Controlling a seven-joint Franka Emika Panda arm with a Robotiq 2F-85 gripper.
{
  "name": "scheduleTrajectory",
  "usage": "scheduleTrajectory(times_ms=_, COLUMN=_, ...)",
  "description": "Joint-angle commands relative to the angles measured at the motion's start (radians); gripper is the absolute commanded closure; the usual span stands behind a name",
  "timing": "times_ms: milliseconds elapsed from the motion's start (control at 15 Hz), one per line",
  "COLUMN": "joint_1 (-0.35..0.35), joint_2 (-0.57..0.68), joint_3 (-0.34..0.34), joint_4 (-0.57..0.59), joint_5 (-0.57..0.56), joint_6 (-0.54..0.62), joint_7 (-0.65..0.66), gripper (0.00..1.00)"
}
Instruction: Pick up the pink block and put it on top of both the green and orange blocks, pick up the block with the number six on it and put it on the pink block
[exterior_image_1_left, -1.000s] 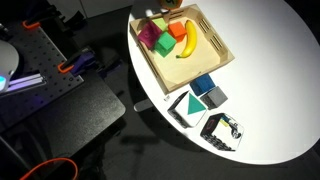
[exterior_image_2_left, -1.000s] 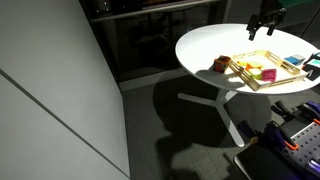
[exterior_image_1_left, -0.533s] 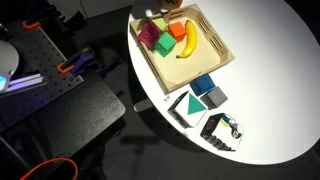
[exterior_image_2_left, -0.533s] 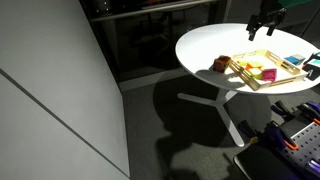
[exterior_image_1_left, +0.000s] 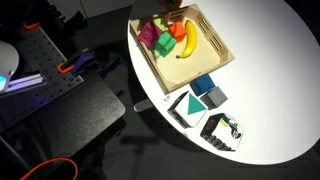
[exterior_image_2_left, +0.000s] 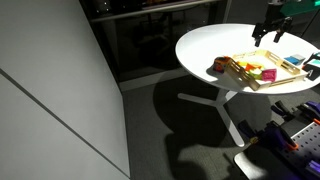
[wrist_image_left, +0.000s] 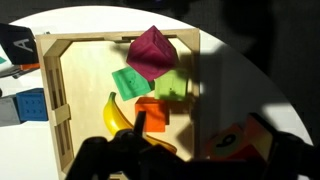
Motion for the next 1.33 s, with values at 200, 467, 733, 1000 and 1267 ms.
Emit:
scheduleTrajectory(times_ms=200, joint_1=-0.021, joint_2=0.076, joint_3=-0.027, joint_4=-0.012, joint_5=-0.011, joint_6=0.104, joint_7=0.012, gripper=0.00)
scheduleTrajectory(times_ms=467, joint_1=-0.013, joint_2=0.082, joint_3=-0.025, joint_4=-0.064, joint_5=-0.025, joint_6=0.124, joint_7=-0.015, gripper=0.00)
scheduleTrajectory(times_ms=733, joint_1=-0.007, joint_2=0.066, joint_3=-0.032, joint_4=-0.131, joint_5=-0.063, joint_6=0.128, joint_7=-0.006, gripper=0.00)
scheduleTrajectory(times_ms=1000, joint_1=-0.005, joint_2=0.050, joint_3=-0.044, joint_4=-0.188, joint_5=-0.153, joint_6=0.147, joint_7=0.021, gripper=0.00)
scheduleTrajectory(times_ms=1267, joint_1=-0.002, joint_2=0.055, joint_3=-0.067, joint_4=-0.224, joint_5=-0.299, joint_6=0.213, joint_7=0.077, gripper=0.00)
